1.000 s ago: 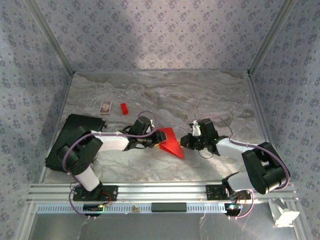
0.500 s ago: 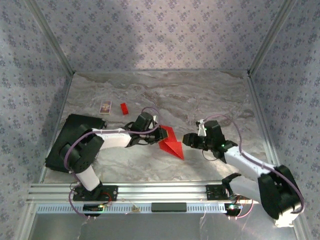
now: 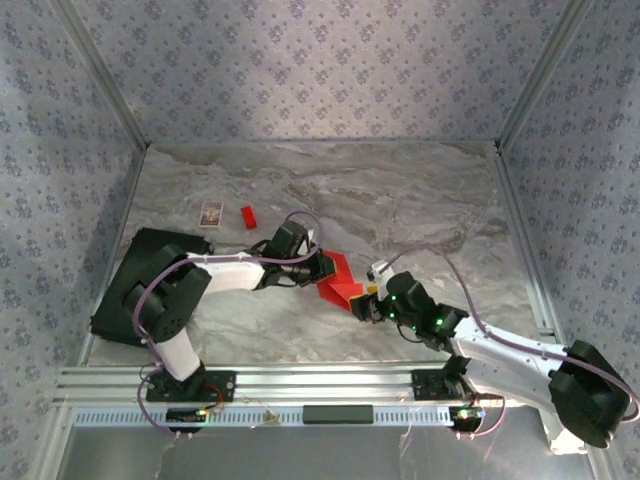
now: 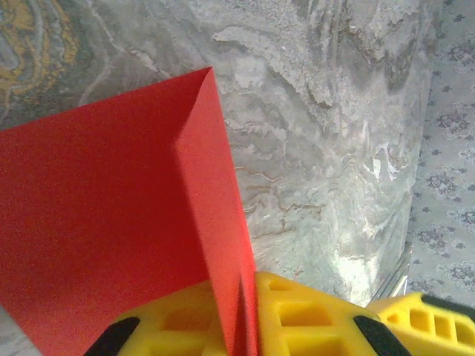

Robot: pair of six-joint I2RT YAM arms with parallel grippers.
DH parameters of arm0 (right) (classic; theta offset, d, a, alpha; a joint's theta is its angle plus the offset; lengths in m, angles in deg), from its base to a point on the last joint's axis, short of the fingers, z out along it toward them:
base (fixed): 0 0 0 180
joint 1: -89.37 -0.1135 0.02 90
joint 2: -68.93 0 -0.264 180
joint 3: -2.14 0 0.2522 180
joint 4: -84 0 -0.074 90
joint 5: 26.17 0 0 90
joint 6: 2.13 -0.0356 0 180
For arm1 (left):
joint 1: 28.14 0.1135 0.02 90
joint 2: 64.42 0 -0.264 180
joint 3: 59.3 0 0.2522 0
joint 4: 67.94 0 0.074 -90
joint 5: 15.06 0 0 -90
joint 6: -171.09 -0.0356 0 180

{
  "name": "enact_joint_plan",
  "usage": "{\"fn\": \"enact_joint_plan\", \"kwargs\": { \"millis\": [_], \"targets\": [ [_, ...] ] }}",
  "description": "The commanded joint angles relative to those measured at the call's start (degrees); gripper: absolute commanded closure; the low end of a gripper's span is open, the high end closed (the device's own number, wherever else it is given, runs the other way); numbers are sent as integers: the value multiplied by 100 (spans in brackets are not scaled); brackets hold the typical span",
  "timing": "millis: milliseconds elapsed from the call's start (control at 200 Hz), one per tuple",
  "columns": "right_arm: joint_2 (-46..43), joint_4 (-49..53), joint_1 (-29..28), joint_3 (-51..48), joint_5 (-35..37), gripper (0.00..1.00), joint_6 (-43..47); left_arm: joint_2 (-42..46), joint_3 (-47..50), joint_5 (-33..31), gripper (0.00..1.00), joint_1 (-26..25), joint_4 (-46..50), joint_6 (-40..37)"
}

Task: Fold a paper plane with a square sheet of paper (pick it up from the middle)
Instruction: Fourth fold the wing at the center of the table.

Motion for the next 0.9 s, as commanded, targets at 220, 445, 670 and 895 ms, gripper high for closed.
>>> {"fn": "enact_joint_plan", "kwargs": {
  "millis": [220, 445, 670, 895],
  "targets": [
    [434, -584, -555, 85, 1080, 45, 1190, 35, -67, 126, 86, 53, 83, -122],
    [381, -678, -611, 16, 1226, 44, 1156, 50, -50, 131, 86, 47, 90, -130],
    [408, -620, -641, 50, 1199, 45, 1225, 78, -24, 112, 86, 48, 140, -137],
    [329, -592, -675, -43, 1248, 48, 1284, 89, -59, 96, 86, 51, 205, -149]
  ]
}}
